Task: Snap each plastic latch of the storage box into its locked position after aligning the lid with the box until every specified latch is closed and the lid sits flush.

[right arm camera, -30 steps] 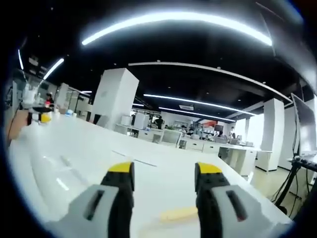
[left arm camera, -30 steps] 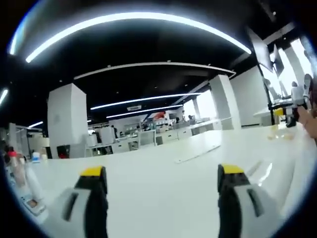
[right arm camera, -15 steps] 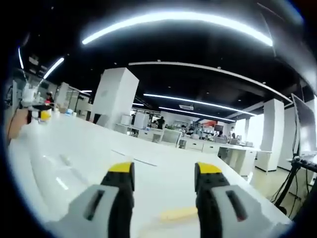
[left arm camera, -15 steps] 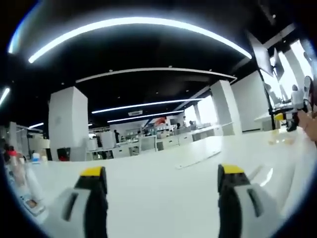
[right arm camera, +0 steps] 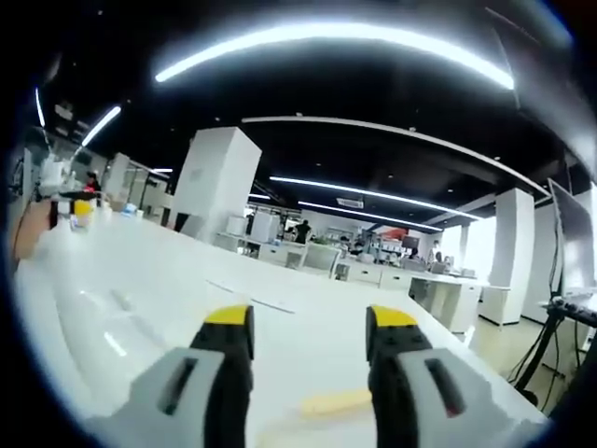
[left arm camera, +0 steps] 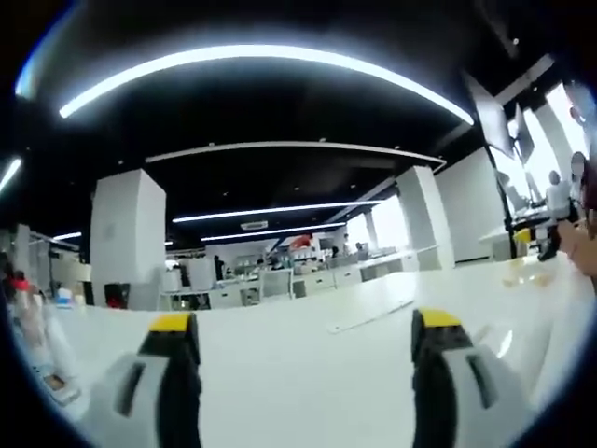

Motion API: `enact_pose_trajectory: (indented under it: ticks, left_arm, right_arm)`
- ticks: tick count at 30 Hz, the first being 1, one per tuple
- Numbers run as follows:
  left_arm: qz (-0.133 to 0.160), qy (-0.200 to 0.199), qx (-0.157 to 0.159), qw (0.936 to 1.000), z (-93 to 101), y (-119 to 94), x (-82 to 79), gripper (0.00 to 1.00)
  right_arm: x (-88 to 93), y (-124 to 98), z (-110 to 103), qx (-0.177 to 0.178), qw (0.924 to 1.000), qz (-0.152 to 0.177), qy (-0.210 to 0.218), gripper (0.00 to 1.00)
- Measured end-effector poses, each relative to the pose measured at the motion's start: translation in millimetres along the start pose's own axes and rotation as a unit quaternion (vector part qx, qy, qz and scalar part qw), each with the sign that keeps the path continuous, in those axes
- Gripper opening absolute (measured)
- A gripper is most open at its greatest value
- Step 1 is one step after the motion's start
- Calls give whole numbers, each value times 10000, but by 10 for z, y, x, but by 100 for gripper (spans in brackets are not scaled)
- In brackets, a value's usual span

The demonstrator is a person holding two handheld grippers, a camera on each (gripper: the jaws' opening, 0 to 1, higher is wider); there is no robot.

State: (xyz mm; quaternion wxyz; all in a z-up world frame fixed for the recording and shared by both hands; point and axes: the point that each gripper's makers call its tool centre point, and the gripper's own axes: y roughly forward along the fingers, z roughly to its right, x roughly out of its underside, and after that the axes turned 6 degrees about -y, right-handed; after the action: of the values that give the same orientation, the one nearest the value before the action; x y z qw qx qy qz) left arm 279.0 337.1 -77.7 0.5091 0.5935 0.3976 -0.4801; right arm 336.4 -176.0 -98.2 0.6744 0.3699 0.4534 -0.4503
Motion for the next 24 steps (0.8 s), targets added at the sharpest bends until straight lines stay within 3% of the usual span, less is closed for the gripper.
enact_pose_trajectory:
  ticks: [15, 24]
  left_arm:
    - [182, -59, 86, 9998, 46, -14, -58, 95]
    - [-1, 138, 208, 9997, 140, 10, 3, 94]
  right_arm:
    - [3, -8, 23, 76, 10000, 4, -25, 47]
    - [-7, -18, 61, 152, 9999, 28, -20, 47]
